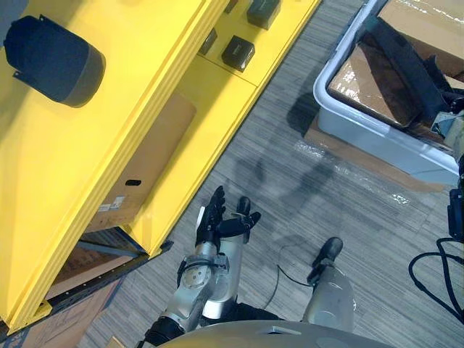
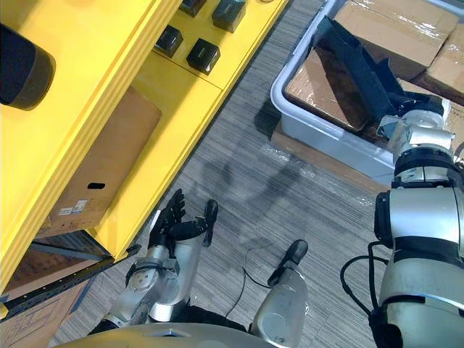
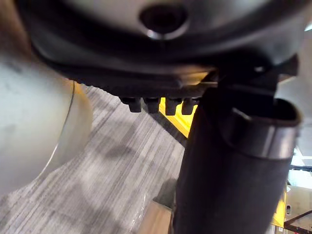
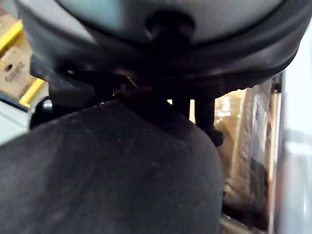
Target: Walk over and take three plastic housings, then place them on the shelf
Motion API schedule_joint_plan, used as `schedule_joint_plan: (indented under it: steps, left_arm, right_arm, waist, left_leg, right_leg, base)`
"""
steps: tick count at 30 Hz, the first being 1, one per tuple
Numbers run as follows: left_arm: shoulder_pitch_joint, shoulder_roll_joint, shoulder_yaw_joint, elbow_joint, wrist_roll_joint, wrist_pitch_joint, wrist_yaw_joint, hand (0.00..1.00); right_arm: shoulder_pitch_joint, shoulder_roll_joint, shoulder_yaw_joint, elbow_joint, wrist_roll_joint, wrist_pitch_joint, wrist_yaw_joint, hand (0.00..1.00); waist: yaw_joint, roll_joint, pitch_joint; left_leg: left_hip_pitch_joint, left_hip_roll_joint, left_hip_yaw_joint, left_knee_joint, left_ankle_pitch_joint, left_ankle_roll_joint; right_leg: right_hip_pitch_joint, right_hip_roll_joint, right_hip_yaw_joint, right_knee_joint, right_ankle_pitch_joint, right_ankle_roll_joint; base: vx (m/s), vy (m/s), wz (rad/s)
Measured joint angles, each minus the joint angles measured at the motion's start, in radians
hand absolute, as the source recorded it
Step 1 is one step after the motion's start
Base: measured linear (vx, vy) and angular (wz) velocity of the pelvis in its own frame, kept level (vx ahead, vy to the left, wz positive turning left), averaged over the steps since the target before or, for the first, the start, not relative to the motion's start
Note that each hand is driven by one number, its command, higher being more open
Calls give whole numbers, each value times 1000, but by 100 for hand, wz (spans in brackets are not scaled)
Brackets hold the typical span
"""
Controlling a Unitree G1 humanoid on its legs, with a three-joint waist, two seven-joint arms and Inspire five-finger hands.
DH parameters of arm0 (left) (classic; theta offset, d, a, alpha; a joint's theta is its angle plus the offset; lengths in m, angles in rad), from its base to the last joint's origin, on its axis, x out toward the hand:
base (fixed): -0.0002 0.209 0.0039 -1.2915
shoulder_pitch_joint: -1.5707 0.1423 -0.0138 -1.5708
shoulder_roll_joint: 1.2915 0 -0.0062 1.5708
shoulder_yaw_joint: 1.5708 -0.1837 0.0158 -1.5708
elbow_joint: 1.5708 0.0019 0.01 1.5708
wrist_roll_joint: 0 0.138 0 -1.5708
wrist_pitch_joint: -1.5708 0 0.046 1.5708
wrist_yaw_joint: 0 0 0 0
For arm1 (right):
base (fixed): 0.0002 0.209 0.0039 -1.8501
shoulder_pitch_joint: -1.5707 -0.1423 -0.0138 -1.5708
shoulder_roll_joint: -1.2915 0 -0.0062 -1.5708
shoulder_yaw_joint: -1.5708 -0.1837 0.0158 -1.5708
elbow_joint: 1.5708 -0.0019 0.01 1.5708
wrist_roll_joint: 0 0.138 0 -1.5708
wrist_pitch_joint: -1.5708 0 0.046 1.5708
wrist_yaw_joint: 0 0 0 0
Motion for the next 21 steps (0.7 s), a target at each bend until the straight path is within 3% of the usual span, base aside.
schedule_joint_plan:
  steps: [7, 13, 17, 18, 21]
  left_arm:
    - [77, 22, 96, -83, 0, -3, -1, 100]
    - [116, 62, 137, -248, 47, -19, -46, 100]
    - [108, 76, 172, -371, 73, -18, -88, 100]
    - [94, 81, 180, -400, 44, -8, -124, 100]
    - [62, 81, 177, -407, -59, 50, -181, 100]
  right_arm:
    - [31, 1, -49, -51, -70, -120, -87, 0]
    - [140, 13, -139, -264, -148, -215, -117, 0]
    - [240, 103, -181, -456, -222, -269, -108, 0]
    - [296, 150, -198, -523, -253, -279, -103, 0]
    - [374, 223, -202, -589, -293, -283, -94, 0]
  waist:
    - [-62, -11, 7]
    - [-103, -56, 34]
    - [-128, -99, 18]
    - [-137, -126, -8]
    - [-148, -166, -47]
  left_leg:
    - [106, 0, 13, -73, 22, -7]
    - [220, 18, 12, -200, 78, -32]
    - [301, 38, 23, -292, 110, -47]
    - [319, 45, 26, -326, 123, -53]
    - [361, 52, 39, -370, 134, -57]
  right_leg:
    - [78, 0, -8, -21, -4, -4]
    - [159, 25, -27, -65, -3, -8]
    - [210, 49, -30, -105, 0, -14]
    - [218, 58, -32, -120, 2, -16]
    - [244, 67, -31, -139, 4, -18]
  base:
    - [5, -18, -1]
    - [5, -76, 4]
    - [36, -88, -8]
    - [57, -75, -4]
    - [85, -64, -6]
